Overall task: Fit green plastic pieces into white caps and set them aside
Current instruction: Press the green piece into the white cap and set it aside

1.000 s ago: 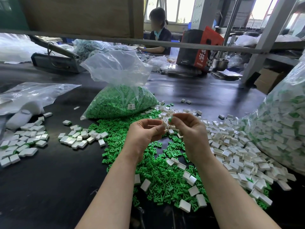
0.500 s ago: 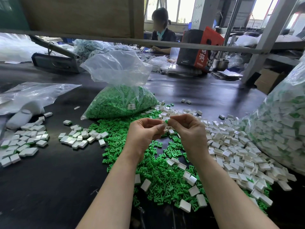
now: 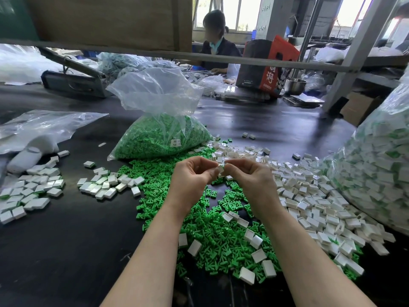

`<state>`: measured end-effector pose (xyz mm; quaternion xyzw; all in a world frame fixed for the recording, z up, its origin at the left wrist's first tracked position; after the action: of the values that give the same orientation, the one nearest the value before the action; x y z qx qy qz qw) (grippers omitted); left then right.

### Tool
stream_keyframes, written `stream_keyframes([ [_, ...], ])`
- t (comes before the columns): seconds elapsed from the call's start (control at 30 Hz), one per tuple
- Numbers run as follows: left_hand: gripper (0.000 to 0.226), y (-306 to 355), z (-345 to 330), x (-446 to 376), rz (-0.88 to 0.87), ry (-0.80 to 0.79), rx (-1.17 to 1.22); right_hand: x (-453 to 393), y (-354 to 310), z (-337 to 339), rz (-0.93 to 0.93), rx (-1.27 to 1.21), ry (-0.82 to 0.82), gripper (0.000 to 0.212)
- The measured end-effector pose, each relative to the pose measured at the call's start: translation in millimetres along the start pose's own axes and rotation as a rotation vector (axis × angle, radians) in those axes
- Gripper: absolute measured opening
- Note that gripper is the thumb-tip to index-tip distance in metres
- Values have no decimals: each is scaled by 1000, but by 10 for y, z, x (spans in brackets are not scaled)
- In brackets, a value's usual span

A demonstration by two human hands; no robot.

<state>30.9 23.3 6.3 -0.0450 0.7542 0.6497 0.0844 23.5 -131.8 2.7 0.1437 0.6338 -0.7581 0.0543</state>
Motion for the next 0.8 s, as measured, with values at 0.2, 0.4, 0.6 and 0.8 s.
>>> stream_keyframes([
  [0.2, 8, -60, -33, 9, 81, -48, 42, -8, 52, 7, -120, 23, -56, 12],
  [0.4, 8, -74, -9, 3, 40, -32, -66, 12, 73, -26, -184, 56, -70, 10],
  [0.6, 15, -57, -2, 27, -8, -64, -145, 33, 49, -30, -169, 93, -98, 10],
  [0.8, 19, -41, 4, 42, -38, -87, -202, 48, 34, -27, -115, 167, -111, 7],
])
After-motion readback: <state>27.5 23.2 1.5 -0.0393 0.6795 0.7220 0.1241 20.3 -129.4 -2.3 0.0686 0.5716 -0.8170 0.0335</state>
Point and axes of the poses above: each hand's wrist, its own x-axis away from the middle knuckle, its own z-axis out of the back of the hand, y = z × x, the point moved 3 cm from there along -x, towards the middle knuckle, and after that the axes turned 8 degrees about x, right-handed, at the moved point
